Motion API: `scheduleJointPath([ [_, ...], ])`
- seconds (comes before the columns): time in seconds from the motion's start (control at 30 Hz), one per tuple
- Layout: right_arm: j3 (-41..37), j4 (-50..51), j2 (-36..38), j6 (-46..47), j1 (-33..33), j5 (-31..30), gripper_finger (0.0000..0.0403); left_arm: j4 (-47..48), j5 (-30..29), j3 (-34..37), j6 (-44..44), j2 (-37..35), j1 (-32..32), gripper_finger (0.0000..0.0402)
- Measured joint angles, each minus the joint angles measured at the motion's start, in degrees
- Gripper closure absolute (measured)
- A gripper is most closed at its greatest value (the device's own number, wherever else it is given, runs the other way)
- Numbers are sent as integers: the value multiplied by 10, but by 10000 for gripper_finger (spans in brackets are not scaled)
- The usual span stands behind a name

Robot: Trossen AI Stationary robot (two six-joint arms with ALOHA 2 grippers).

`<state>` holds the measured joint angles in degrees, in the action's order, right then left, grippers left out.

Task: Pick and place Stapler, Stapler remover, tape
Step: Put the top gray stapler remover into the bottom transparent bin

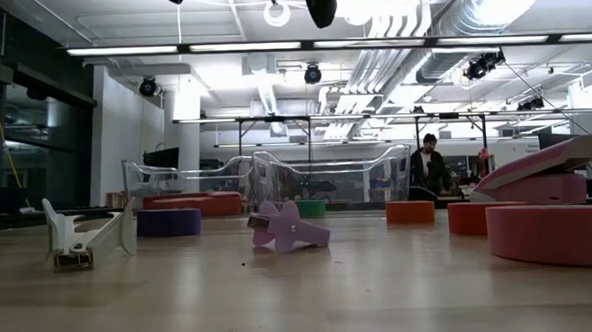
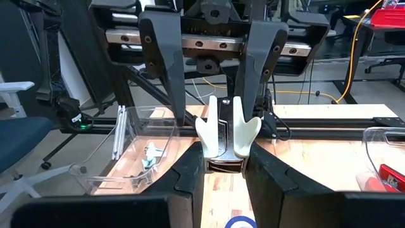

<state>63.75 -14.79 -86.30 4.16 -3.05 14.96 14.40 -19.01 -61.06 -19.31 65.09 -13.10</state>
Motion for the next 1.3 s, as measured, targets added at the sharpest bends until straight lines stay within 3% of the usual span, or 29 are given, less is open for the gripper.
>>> scheduleJointPath([
  [0.53, 0, 7, 0, 0, 0, 1, 325, -10, -22, 0, 0, 6, 0, 221],
  [0.97, 0, 9, 0, -1, 1, 10, 325, -7, -23, 0, 3, 6, 0, 319],
  [1.3, 0, 12, 0, -1, 0, 14, 325, -2, -21, 0, 2, 10, 0, 321],
])
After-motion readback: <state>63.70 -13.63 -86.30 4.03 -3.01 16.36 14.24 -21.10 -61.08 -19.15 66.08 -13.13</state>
